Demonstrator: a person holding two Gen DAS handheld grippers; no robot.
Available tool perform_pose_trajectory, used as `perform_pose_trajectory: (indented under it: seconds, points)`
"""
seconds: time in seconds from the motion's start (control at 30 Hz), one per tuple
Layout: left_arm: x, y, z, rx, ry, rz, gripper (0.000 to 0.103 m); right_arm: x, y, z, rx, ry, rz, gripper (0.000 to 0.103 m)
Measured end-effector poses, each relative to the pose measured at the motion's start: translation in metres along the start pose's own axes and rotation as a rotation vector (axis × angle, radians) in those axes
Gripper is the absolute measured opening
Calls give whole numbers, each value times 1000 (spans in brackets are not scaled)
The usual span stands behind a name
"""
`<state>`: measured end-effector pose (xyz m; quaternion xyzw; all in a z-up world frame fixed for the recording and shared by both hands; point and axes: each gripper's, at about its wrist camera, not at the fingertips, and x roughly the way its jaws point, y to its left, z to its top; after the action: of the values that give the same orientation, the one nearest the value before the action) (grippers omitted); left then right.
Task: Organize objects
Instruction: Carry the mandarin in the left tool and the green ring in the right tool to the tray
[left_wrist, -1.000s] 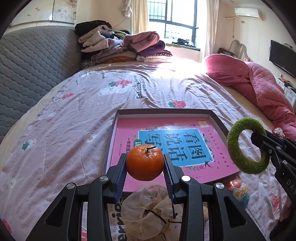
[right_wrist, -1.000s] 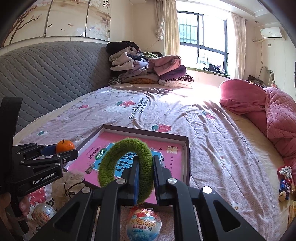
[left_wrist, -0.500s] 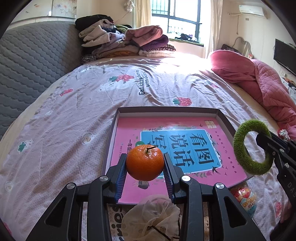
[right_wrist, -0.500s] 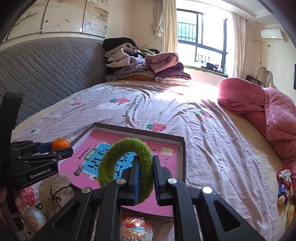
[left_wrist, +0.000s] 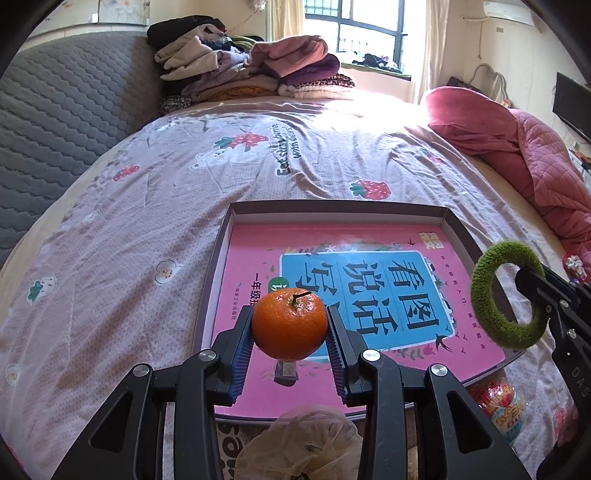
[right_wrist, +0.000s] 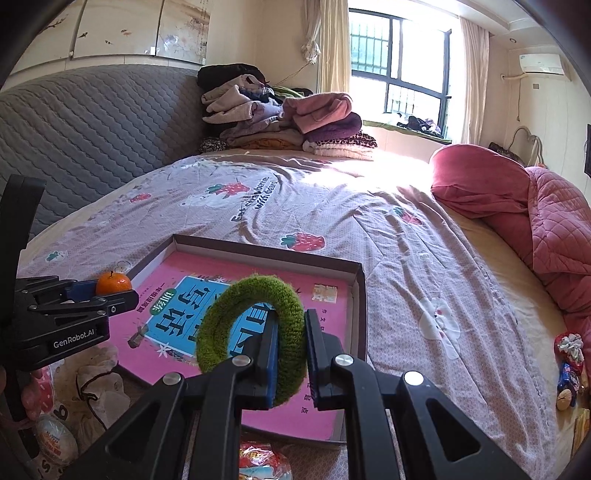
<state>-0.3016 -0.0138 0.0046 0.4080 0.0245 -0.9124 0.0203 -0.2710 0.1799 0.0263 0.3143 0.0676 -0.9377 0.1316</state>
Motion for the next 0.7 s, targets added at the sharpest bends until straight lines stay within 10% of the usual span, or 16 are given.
perform_pose_trajectory:
  seconds: [0.7]
  points:
    - [36,-3,10,-2,105,-17,38,35,-2,-12,13,102,19,14]
